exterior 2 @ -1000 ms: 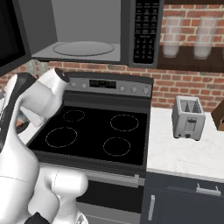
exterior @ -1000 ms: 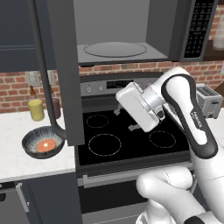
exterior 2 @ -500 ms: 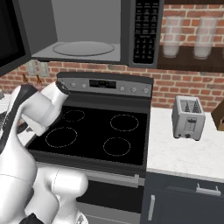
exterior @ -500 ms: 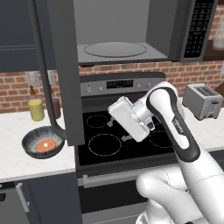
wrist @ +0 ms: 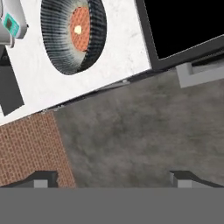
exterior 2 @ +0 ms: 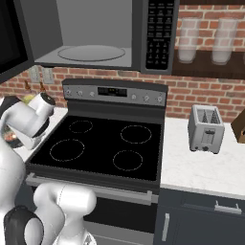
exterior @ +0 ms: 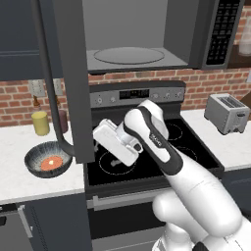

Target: Open the microwave, place the bowl with waffle inside the microwave, then close the microwave door and turn it on.

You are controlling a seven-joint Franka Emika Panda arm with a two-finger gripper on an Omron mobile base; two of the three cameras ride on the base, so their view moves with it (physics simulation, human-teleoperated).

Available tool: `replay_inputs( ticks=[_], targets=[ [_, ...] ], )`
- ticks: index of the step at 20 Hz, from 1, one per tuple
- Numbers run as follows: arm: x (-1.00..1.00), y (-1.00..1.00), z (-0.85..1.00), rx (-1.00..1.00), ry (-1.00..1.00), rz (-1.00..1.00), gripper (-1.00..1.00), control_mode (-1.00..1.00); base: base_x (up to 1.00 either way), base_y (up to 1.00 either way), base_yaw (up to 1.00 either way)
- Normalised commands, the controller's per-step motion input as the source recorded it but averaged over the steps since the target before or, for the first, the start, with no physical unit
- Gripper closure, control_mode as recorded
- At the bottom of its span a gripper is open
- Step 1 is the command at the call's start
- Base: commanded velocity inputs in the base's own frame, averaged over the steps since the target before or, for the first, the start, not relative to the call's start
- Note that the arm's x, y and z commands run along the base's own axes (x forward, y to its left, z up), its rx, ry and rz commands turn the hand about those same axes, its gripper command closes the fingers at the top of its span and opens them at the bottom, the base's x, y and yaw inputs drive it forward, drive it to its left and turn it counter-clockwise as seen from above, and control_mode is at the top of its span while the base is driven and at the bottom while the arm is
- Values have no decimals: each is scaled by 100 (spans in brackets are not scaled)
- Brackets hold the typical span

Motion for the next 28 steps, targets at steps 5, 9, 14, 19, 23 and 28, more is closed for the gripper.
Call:
replay_inputs(
  ticks=[5, 9, 14, 19, 23, 28],
  targets=[
    [44, 26, -16, -2, 1, -1, -100, -100, 0, 0, 0],
    [50, 9, -38, 0, 0, -4, -100, -100, 0, 0, 0],
    [55, 11, -38, 0, 0, -4, -100, -100, 0, 0, 0],
    [45, 26, -30, 0, 0, -4, -100, -100, 0, 0, 0],
    [35, 44, -27, -2, 2, -4, -100, -100, 0, 0, 0],
    [36, 40, -37, -1, 2, -3, -100, -100, 0, 0, 0]
  ],
)
